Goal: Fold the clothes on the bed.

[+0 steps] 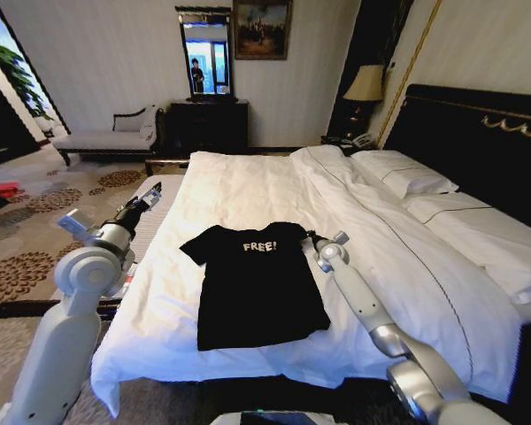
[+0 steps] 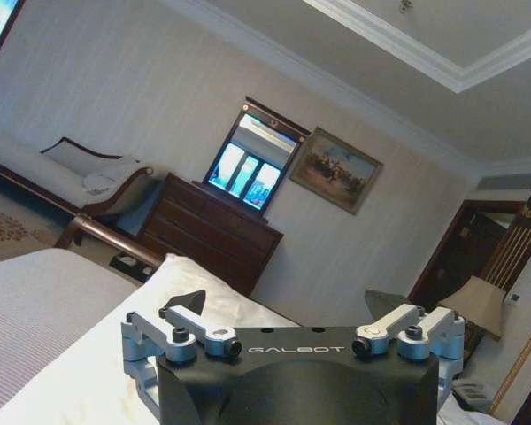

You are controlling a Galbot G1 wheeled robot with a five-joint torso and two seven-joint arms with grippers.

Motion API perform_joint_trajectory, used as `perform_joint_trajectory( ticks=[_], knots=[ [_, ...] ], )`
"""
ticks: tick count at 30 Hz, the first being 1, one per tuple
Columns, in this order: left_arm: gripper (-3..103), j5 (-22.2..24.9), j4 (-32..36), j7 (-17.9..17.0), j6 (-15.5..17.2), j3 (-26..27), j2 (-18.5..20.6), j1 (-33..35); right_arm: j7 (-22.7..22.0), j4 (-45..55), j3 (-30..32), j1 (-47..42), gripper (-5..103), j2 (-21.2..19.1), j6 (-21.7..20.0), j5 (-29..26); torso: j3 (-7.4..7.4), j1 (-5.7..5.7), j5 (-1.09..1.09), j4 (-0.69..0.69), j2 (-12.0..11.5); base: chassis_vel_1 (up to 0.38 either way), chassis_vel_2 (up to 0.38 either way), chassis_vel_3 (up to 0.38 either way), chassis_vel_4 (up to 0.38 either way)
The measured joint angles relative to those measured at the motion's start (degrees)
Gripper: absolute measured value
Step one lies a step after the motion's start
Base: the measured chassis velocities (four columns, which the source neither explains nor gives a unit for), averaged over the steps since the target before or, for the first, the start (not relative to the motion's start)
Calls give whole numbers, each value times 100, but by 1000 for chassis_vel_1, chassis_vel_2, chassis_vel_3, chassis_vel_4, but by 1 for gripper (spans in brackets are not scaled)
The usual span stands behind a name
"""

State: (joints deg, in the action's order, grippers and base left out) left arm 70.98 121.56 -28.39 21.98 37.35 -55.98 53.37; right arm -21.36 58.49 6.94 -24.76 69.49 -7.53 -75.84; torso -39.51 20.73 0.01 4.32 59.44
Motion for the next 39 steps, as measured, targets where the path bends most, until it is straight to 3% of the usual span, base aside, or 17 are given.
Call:
perform_joint_trajectory(
  ticks=[7, 26, 39],
  knots=[
    [100, 0, -66, 1, -7, 16, 7, -42, 59, -527, -159, 565, 0, -13, 2, 336, 0, 0, -1, 0, 0, 0, 0, 0, 0],
    [100, -59, -126, 18, -13, -94, -112, -104, 253, -719, -322, 763, 0, -350, 47, 1078, 1, -1, -1, -1, 0, 0, 0, 0, 0],
    [100, -63, -41, 19, -18, -59, -123, -12, -286, -746, -304, 667, -2, -553, -65, 1613, 0, -1, 0, 1, 0, 0, 0, 0, 0]
  ],
)
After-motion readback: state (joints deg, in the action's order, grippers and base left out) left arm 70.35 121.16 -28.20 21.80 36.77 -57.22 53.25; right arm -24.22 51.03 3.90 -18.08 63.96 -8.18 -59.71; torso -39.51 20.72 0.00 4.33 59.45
